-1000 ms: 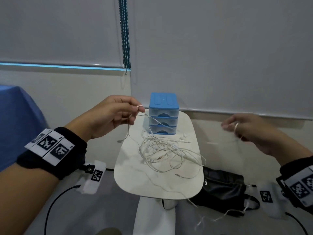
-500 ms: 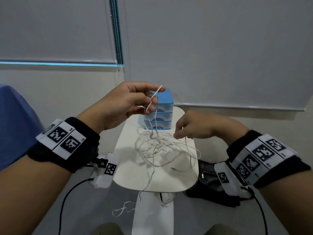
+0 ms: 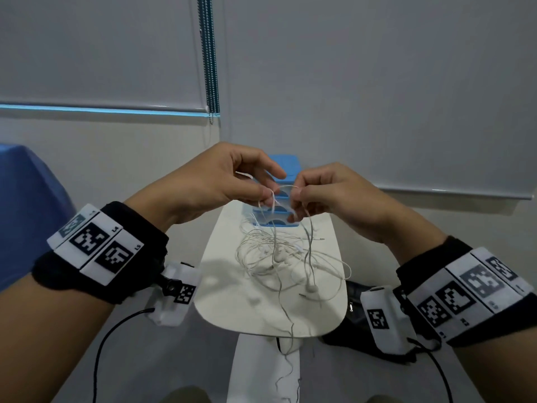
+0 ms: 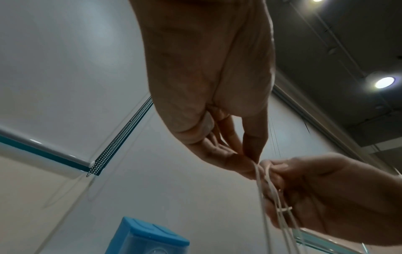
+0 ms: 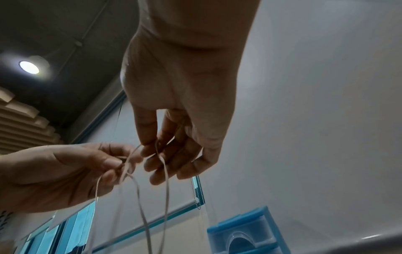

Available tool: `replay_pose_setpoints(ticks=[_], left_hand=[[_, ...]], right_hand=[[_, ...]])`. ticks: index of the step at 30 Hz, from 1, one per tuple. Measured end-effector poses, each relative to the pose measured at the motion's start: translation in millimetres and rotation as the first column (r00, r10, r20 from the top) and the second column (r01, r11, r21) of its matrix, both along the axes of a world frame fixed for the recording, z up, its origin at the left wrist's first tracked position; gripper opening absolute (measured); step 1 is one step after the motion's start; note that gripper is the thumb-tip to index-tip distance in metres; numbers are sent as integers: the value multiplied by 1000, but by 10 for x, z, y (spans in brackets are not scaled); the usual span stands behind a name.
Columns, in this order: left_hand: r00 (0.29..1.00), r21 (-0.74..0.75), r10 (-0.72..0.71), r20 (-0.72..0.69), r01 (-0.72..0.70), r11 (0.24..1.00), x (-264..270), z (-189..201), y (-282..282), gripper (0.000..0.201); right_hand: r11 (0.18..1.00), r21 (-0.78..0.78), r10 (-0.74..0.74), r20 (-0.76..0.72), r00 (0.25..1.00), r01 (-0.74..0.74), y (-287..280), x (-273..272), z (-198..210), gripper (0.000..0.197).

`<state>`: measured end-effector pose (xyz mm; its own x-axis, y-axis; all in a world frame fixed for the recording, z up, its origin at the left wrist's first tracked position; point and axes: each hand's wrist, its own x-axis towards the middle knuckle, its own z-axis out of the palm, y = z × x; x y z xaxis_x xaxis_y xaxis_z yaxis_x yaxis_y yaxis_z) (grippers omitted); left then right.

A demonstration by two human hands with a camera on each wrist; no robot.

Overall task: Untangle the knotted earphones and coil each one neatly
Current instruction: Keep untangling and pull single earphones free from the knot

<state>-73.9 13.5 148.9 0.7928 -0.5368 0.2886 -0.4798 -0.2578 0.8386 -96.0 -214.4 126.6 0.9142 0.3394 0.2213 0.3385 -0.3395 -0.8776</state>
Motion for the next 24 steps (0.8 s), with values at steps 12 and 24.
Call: replay_pose_setpoints(ticks=[12,24], left_hand=[[916,243,378,-138,-338,909,362,-276,196,9],[679,-195,506,-531,-680,707,614,-491,592,11]], right_hand=[[779,627,-32,14,999,17,-228,-246,402,27],[589,801,-243,50,969,106,-714,-315,386,22]])
